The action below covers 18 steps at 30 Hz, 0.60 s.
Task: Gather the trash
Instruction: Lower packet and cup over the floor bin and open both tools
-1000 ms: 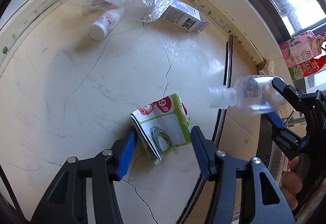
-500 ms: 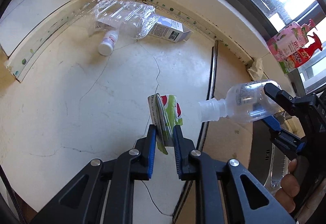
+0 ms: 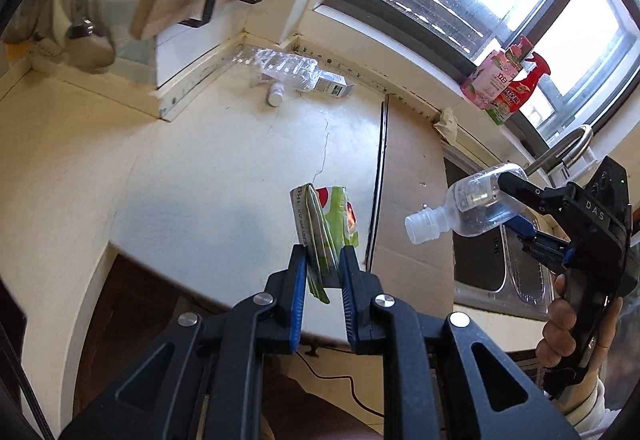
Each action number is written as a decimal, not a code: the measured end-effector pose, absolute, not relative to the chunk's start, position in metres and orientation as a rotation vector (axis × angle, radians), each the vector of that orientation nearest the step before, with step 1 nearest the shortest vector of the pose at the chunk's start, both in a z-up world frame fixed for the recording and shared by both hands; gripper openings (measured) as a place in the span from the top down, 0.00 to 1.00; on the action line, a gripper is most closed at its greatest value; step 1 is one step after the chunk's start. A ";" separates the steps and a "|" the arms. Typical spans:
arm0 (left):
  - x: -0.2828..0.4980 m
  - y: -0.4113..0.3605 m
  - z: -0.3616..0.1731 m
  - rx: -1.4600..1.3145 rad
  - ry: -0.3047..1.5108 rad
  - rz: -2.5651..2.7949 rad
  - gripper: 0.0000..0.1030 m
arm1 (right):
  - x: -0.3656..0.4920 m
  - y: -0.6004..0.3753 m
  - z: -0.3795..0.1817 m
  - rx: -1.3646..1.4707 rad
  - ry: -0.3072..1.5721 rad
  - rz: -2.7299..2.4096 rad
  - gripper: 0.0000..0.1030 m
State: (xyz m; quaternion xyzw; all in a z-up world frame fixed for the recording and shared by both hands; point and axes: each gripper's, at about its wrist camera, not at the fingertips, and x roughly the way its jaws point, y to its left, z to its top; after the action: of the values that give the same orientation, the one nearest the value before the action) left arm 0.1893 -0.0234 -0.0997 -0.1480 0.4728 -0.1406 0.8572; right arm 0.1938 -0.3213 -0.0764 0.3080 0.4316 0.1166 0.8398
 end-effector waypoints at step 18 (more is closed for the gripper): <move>0.029 0.061 -0.276 -0.318 1.277 -0.160 0.86 | 0.053 -0.139 -0.245 0.228 1.180 0.388 0.45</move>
State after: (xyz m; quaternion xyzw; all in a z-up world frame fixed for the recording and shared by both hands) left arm 0.0294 0.0613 -0.2756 -0.1476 0.5926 -0.0745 0.7883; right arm 0.0533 -0.1389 -0.2454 0.1065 0.5516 0.1815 0.8071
